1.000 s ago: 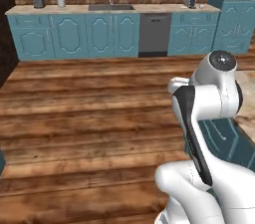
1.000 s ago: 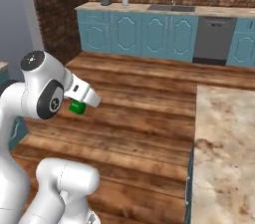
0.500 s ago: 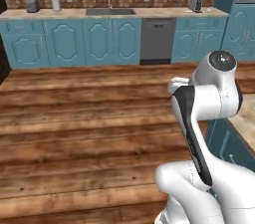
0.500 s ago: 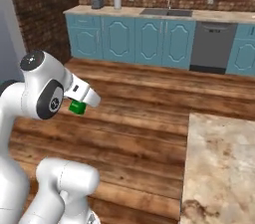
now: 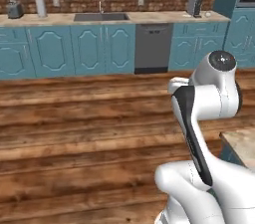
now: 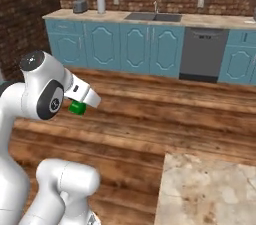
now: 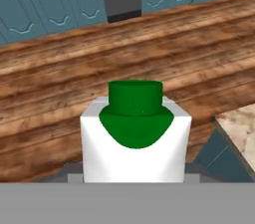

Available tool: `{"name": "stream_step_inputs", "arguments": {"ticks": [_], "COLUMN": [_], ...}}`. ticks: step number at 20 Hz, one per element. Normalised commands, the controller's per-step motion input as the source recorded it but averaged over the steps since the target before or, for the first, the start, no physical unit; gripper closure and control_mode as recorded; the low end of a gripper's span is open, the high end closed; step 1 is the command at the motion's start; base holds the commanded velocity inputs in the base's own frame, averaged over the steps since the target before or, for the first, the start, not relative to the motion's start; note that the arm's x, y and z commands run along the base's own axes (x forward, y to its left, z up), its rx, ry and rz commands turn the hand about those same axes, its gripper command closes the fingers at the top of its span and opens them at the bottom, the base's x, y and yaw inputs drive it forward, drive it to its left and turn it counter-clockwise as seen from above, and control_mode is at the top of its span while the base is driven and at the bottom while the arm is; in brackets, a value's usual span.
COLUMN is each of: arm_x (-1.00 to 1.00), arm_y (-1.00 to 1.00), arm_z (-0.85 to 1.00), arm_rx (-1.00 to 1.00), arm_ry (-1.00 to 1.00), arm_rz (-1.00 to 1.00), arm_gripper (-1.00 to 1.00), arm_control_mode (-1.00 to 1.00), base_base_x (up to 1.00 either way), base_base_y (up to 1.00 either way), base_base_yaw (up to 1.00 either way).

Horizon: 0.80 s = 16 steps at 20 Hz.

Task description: Take a sugar cube from the saucer and place it inside the coffee. Then, grab milk from the fridge and place it next to the coffee on the counter to sweeten the coffee.

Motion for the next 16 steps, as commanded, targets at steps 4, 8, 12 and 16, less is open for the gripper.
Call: {"name": "stream_step_inputs", "arguments": {"ticks": [4, 8, 12, 16], "arm_x": [0.00, 0.00, 0.00, 0.00], "arm_y": [0.00, 0.00, 0.00, 0.00], "arm_z": [0.00, 0.00, 0.00, 0.00], "arm_rx": [0.00, 0.00, 0.00, 0.00], "arm_ry": [0.00, 0.00, 0.00, 0.00], "arm_rz": [0.00, 0.00, 0.00, 0.00], "arm_gripper": [1.00, 1.00, 1.00, 1.00], "arm_control_mode": [1.00, 1.00, 1.00, 1.00], "base_base_x": [1.00, 1.00, 1.00, 1.00], "base_base_y": [-0.24, -0.01, 0.00, 0.00], "base_base_yaw": [-0.28, -0.34, -0.34, -0.30]}}
